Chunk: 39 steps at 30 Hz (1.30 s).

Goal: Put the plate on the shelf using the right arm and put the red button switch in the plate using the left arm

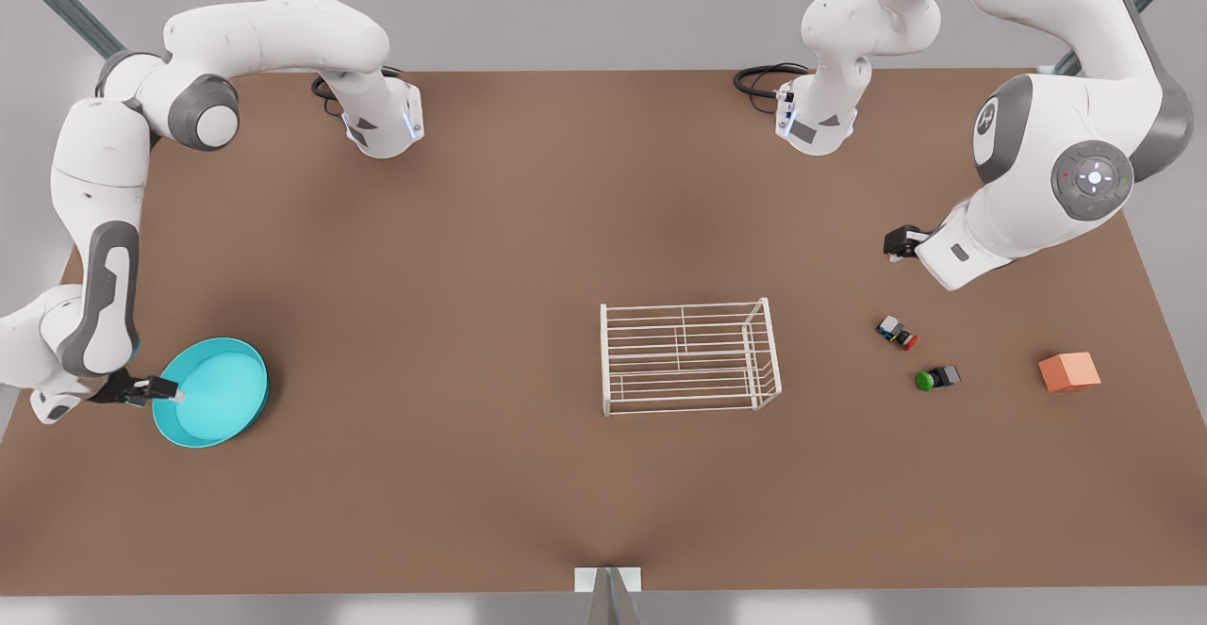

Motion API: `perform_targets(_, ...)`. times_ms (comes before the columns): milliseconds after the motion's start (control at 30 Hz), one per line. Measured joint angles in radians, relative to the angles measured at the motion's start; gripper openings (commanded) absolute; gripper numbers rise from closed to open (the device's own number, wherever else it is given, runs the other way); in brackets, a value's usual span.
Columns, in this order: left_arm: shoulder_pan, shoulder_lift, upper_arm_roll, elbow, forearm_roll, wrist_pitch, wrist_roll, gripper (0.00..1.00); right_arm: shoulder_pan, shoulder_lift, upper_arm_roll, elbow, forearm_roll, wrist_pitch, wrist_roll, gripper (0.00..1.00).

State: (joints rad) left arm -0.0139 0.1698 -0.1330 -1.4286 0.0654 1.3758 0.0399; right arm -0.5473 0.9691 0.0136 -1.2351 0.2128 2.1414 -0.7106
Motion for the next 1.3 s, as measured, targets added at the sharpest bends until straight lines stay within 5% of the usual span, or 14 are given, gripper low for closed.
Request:
perform_targets(133,0.000,0.001,0.000,0.000,0.001,-0.001,0.000,1.00,-0.005,0.000,0.004,-0.017,0.004,0.004,-0.038,0.92)
perform_targets(333,0.000,0.002,0.000,0.000,0.003,-0.001,0.001,1.00,-0.005,-0.003,0.006,-0.019,0.005,0.001,-0.083,0.47)
perform_targets(400,0.000,0.002,0.000,0.000,0.003,-0.001,0.001,1.00,-0.005,-0.002,0.006,-0.019,0.006,-0.001,-0.096,0.21)
perform_targets(767,0.003,0.004,0.000,0.000,0.003,0.000,0.001,1.00,-0.009,-0.033,0.048,0.000,0.087,-0.065,-0.164,0.21)
perform_targets(1033,0.005,0.002,0.000,0.001,0.004,0.001,0.001,1.00,-0.006,-0.078,0.294,0.004,0.150,-0.218,-0.176,0.21)
perform_targets(1133,0.045,0.003,-0.002,0.001,-0.013,0.006,0.001,1.00,0.075,-0.081,0.395,0.020,0.153,-0.250,-0.138,0.21)
perform_targets(1300,0.047,0.002,-0.004,-0.002,-0.025,0.016,0.000,1.00,0.335,-0.105,0.416,0.120,0.152,-0.272,0.004,0.21)
